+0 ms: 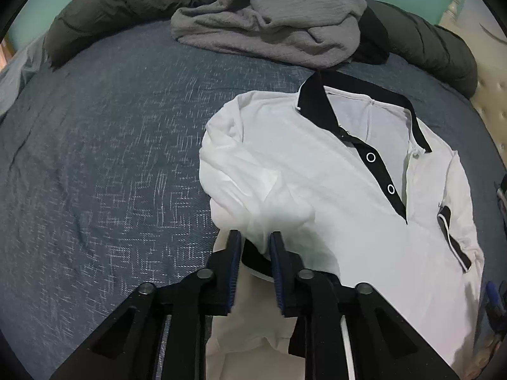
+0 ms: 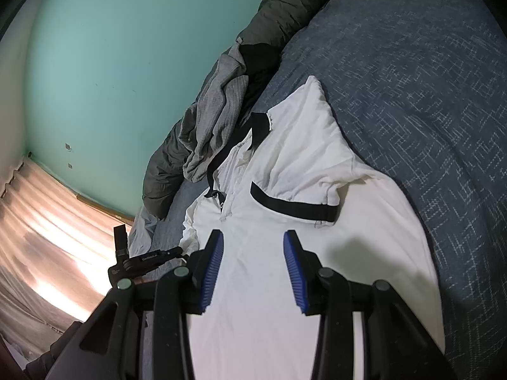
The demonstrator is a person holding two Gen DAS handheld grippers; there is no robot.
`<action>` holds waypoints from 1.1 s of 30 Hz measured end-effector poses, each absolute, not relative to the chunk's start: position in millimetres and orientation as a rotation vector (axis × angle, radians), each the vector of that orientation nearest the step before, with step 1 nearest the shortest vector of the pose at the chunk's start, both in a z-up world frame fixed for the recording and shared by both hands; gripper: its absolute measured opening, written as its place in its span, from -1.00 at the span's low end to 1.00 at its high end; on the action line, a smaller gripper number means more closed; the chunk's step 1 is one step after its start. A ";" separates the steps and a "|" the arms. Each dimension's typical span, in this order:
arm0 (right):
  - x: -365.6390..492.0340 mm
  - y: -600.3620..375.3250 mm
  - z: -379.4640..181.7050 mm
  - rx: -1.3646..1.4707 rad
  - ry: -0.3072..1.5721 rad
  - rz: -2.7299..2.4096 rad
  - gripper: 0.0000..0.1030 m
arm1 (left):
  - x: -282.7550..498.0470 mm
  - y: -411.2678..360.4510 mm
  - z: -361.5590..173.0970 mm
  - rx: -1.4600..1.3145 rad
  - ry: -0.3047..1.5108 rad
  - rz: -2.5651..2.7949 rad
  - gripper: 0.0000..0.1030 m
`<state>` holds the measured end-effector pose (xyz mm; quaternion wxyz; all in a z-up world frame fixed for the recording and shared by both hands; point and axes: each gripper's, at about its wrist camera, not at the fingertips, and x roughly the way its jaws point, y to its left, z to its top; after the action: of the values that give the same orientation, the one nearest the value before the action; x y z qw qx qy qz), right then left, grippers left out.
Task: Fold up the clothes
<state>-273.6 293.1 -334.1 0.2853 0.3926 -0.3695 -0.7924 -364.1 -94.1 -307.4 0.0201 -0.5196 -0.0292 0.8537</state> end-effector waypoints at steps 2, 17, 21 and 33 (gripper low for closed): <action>-273.6 293.0 -334.4 1.051 -0.990 -2.117 -0.23 | -362.2 -89.7 -303.8 -1.596 -0.076 2.641 -0.80; -274.3 293.6 -336.1 1.054 -0.999 -2.113 -0.23 | -387.7 -8.4 -305.8 -1.512 -0.311 2.357 -0.82; -274.2 296.4 -334.6 1.046 -1.011 -2.112 -0.23 | -375.5 -13.6 -286.5 -1.455 -0.315 2.369 -0.68; -272.0 293.1 -332.3 1.043 -1.013 -2.103 -0.23 | -318.7 -146.8 -304.1 -1.548 -0.449 2.571 -0.29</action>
<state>-272.0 293.1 -332.3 0.2882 0.3906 -0.3792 -0.7878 -318.7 -146.8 -304.1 0.0535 -0.5093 -0.1478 0.8461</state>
